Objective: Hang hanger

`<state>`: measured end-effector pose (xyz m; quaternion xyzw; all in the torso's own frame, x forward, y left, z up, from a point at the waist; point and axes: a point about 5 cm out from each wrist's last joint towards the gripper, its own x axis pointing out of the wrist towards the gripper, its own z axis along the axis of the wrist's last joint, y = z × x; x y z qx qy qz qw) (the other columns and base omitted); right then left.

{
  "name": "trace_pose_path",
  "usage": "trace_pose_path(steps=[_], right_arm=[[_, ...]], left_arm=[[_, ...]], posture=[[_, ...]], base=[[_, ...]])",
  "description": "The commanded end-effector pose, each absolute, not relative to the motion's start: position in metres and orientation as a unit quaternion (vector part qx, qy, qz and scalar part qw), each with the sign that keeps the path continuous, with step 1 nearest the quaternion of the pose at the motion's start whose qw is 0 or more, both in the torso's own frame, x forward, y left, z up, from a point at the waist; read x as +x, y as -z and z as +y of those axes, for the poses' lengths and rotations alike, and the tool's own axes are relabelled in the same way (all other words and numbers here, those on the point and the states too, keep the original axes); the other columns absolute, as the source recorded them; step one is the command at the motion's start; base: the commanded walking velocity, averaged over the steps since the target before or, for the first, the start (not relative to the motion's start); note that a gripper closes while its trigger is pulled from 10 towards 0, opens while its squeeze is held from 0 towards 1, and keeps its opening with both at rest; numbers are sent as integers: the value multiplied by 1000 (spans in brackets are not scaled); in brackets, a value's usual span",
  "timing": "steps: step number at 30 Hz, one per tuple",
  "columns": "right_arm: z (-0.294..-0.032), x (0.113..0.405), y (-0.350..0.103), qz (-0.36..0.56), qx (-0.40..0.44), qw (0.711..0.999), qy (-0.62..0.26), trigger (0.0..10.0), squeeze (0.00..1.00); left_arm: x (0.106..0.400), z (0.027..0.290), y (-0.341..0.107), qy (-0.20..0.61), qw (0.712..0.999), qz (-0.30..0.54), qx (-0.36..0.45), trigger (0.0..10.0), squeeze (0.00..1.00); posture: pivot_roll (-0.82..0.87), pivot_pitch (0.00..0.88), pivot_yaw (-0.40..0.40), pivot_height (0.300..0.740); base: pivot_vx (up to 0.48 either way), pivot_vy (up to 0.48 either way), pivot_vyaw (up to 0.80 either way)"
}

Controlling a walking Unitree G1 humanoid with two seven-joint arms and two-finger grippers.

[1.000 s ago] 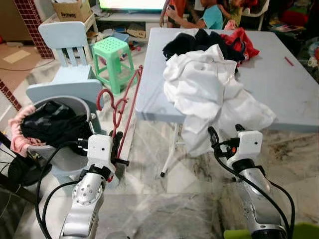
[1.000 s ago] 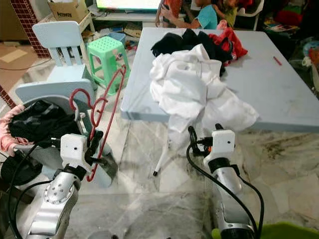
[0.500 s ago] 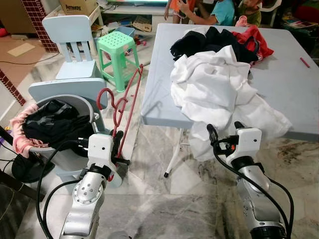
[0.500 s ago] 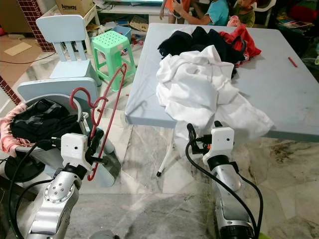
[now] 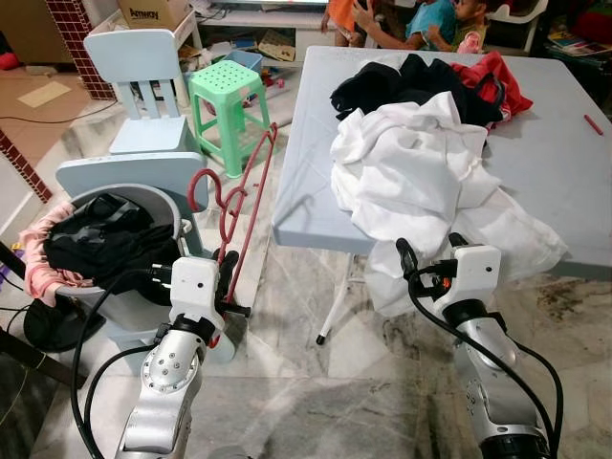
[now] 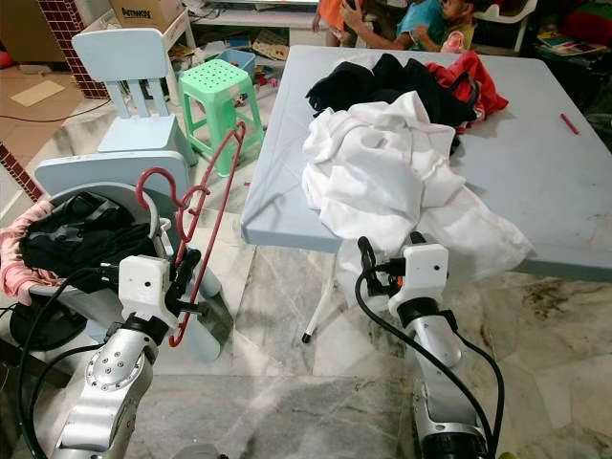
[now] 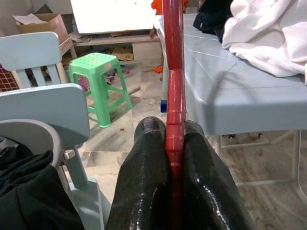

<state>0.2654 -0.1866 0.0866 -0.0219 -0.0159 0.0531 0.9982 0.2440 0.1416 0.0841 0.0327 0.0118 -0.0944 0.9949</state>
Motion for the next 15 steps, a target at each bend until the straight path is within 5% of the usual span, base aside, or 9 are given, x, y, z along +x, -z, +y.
trace_pose_path(steps=[1, 15], right_arm=[[-186, 268, -86, -9, -25, 998, -54, 10000, 984], [-186, 269, -85, -7, -28, 998, -53, 10000, 961]], left_arm=[[246, 139, -88, 103, 994, 1, 37, 10000, 0], [246, 138, -87, 105, 994, 2, 36, 10000, 0]], posture=[[33, 0, -6, 740], [32, 0, -7, 740]], base=[[401, 0, 0], [399, 0, 0]])
